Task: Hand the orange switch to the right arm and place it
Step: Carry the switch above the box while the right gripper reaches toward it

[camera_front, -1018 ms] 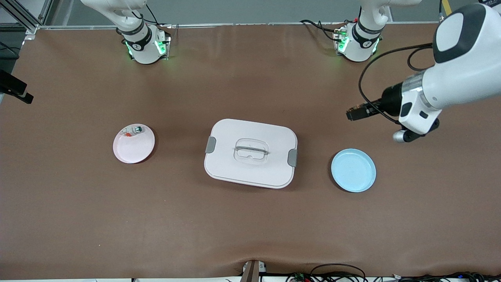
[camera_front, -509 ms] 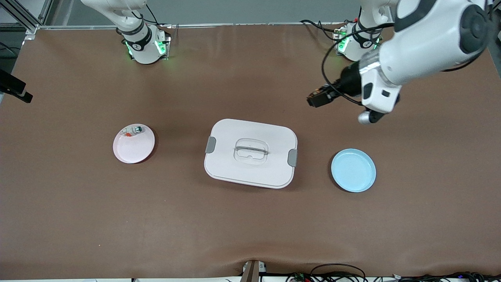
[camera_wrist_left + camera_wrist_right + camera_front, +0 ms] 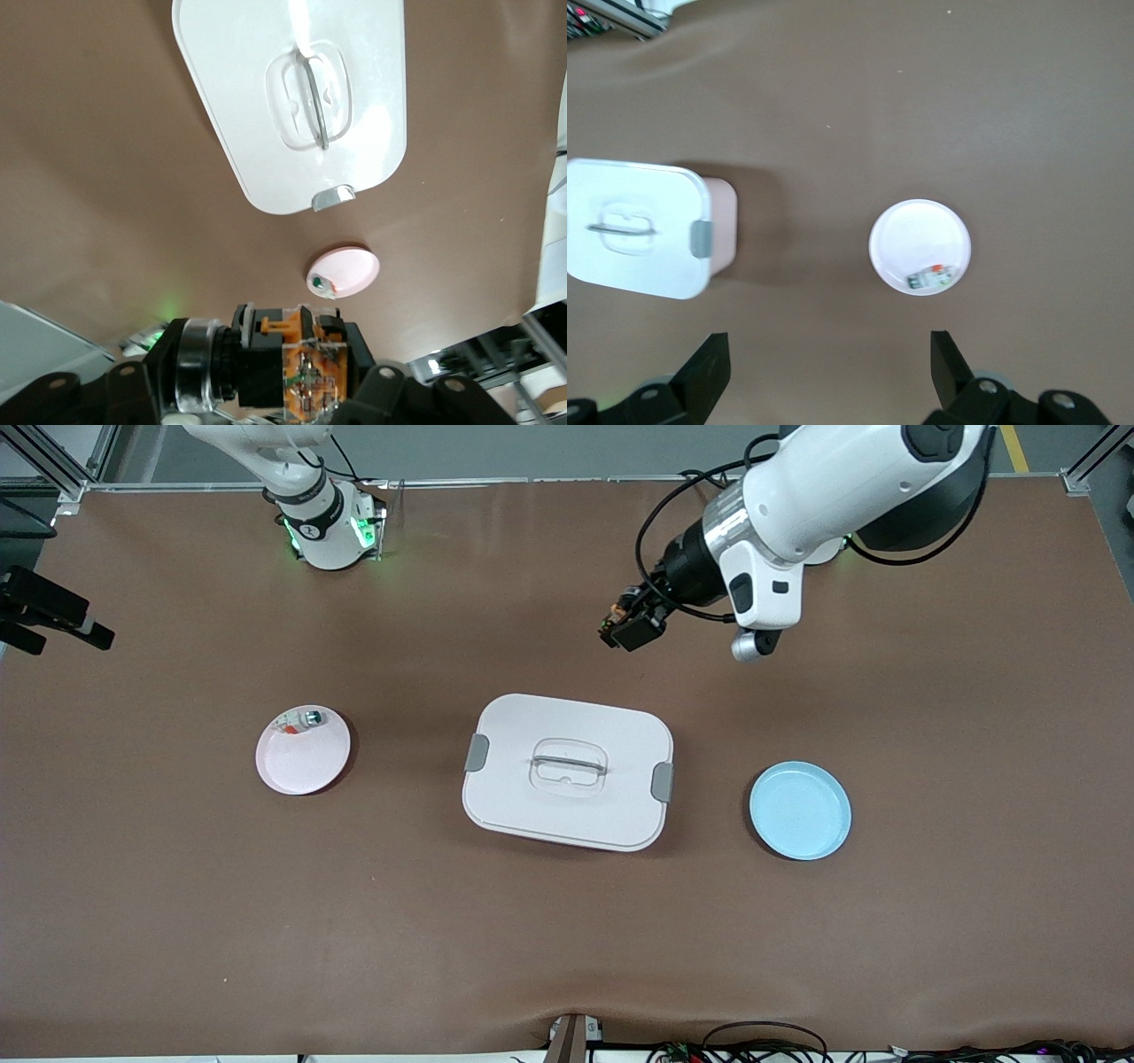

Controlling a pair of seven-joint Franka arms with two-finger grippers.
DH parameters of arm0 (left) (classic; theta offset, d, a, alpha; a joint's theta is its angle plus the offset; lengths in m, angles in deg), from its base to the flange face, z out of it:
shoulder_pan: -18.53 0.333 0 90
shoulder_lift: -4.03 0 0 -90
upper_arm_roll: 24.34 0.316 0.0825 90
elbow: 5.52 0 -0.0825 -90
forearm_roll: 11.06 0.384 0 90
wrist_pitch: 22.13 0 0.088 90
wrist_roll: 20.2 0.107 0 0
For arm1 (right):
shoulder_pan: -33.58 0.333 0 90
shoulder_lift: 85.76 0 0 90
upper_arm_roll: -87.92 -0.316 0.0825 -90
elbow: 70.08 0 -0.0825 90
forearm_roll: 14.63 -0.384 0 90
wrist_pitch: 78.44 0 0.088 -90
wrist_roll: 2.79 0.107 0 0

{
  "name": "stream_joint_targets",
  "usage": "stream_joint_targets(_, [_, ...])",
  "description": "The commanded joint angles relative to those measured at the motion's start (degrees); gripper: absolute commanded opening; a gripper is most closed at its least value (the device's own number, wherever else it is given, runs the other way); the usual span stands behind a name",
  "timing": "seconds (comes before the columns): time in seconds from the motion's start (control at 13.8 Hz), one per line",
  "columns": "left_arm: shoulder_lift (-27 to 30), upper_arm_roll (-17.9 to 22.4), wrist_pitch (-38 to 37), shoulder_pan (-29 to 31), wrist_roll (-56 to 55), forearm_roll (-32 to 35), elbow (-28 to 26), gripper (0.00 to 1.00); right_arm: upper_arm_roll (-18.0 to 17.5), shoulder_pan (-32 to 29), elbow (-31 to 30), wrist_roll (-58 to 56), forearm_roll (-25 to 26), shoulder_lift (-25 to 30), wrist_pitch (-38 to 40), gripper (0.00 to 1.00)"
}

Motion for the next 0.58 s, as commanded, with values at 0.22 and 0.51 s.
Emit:
stream_joint_targets(0.22, [-4.99, -0.50, 11.32, -5.84, -15.96, -1.46, 0.59, 0.32, -0.81, 2.48, -20.00, 5.30, -15.53, 13.19, -13.02, 1.00])
stream_joint_targets(0.51, [-8.42, -0.50, 18.52, -9.97, -20.63, -1.37, 0.59, 0.33, -0.99, 9.41, -26.96, 6.52, -18.17, 16.54, -20.85, 1.00])
